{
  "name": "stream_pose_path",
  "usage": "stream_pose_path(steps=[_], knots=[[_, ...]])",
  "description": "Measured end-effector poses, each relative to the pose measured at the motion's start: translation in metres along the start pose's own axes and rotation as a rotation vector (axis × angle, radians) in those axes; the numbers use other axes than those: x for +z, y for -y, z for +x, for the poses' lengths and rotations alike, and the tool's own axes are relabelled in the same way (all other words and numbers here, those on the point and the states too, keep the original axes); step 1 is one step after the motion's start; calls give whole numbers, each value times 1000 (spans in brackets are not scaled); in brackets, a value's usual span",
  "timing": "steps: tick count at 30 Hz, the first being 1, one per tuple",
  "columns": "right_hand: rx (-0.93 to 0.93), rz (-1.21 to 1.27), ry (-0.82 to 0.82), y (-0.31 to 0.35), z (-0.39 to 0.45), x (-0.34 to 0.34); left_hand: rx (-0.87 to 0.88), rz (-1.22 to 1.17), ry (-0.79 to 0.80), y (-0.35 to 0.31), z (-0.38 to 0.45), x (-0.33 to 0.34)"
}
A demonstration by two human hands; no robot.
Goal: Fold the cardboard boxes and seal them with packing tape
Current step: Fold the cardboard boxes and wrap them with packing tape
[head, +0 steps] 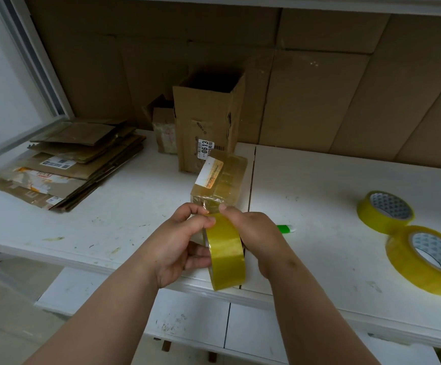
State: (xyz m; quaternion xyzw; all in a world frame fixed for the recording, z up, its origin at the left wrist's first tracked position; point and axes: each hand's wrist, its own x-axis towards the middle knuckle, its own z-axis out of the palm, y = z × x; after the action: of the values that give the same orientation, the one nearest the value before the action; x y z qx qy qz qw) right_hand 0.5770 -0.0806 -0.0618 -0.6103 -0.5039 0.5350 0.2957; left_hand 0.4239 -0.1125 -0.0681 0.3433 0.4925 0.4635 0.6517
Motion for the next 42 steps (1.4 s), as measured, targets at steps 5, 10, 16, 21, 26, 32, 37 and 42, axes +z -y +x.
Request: stream_pose_path(steps=[5,10,16,21,26,32,37,42], knots=[[-12,116,43,5,3,1,3,8,40,1,-2,-1],[12,133,89,6,6,-2,2,-15,93,-2,-1,-4],[80,282,191,5,5,-4,-11,-28,162,-3,-3,-9],[76,246,171,9,13,2,-15,-21,167,-3,-1,-10],[152,394,174,12,19,8,20,88,155,-5,-1,-10],[132,379,158,19,25,2,80,164,111,-5,1,-4],[96,379,139,20,30,-1,61,84,125,-4,2,-4],[56,350,97,19,28,2,36,88,77,-4,0,-7]])
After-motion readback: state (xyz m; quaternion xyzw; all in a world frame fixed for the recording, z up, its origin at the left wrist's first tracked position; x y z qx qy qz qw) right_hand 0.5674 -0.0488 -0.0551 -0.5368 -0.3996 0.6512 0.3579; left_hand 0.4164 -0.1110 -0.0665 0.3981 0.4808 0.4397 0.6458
